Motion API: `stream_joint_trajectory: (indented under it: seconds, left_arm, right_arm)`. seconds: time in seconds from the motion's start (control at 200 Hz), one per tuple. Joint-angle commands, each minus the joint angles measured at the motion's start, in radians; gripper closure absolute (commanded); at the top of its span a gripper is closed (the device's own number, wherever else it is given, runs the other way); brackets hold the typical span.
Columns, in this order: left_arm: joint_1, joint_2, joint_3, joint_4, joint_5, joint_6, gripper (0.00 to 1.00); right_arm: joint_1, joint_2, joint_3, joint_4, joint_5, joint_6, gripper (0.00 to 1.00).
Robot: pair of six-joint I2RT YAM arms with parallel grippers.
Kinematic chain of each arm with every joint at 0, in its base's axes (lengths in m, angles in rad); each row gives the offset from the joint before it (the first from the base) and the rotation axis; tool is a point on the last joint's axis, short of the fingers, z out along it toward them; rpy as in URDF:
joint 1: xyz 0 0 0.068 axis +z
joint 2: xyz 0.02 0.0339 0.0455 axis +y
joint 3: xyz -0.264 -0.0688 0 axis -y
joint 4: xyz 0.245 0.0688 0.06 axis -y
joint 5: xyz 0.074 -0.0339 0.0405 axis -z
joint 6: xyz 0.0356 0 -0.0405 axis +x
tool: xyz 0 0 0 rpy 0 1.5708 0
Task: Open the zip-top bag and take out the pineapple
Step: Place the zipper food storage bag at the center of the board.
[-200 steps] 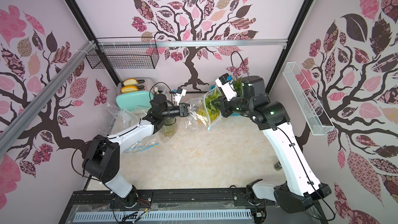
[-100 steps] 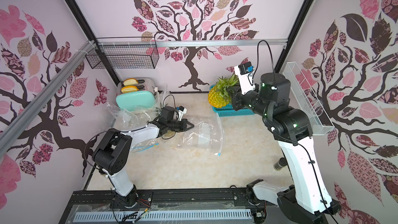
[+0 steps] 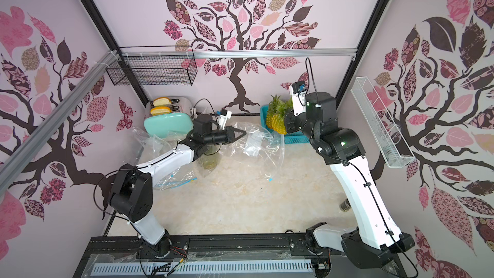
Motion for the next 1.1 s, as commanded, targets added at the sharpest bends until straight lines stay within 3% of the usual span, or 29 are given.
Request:
stream_joint_trajectory:
  seconds: [0.0, 0.185, 0.31, 0.355, 0.405, 0.42, 0.435, 0.535, 0.61, 0.775, 0.92, 1.01, 1.095]
  left_arm:
    - [0.048, -0.061, 0.115, 0.038, 0.040, -0.039, 1.00]
    - [0.139, -0.071, 0.323, -0.177, -0.031, 0.128, 1.00]
    - [0.220, -0.045, 0.409, -0.241, -0.247, 0.224, 0.99]
    - [0.257, -0.023, 0.429, -0.240, -0.349, 0.213, 0.71]
    - [0.297, 0.008, 0.455, -0.230, -0.410, 0.187, 0.16]
    - [0.310, 0.017, 0.464, -0.230, -0.419, 0.174, 0.06]
    - [0.321, 0.028, 0.473, -0.231, -0.423, 0.161, 0.02]
    - [0.387, 0.054, 0.492, -0.187, -0.356, 0.062, 0.02]
    - [0.398, 0.031, 0.477, -0.188, -0.336, 0.070, 0.02]
    - [0.398, -0.027, 0.515, -0.425, -0.351, 0.260, 0.02]
    - [0.399, -0.063, 0.575, -0.667, -0.506, 0.490, 0.02]
    - [0.403, -0.121, 0.532, -0.696, -0.557, 0.563, 0.02]
    - [0.402, -0.213, 0.426, -0.639, -0.523, 0.611, 0.02]
  right_arm:
    - [-0.004, -0.054, -0.011, 0.107, 0.060, -0.005, 1.00]
    - [-0.010, -0.080, -0.080, 0.118, 0.067, -0.002, 1.00]
    - [-0.014, -0.094, -0.123, 0.129, 0.052, 0.008, 1.00]
    - [-0.014, -0.097, -0.132, 0.131, 0.043, 0.012, 1.00]
    - [-0.014, -0.100, -0.138, 0.131, 0.034, 0.015, 1.00]
    - [-0.014, -0.101, -0.140, 0.131, 0.033, 0.016, 1.00]
    - [-0.014, -0.102, -0.141, 0.132, 0.032, 0.017, 1.00]
    - [-0.016, -0.105, -0.156, 0.132, 0.031, 0.018, 1.00]
    - [-0.019, -0.101, -0.168, 0.137, 0.033, 0.017, 1.00]
    - [-0.026, -0.061, -0.181, 0.163, 0.017, 0.027, 1.00]
    - [-0.029, -0.027, -0.189, 0.194, -0.010, 0.038, 1.00]
    - [-0.042, 0.000, -0.184, 0.204, -0.018, 0.037, 1.00]
    - [-0.068, 0.032, -0.175, 0.220, -0.036, 0.040, 1.00]
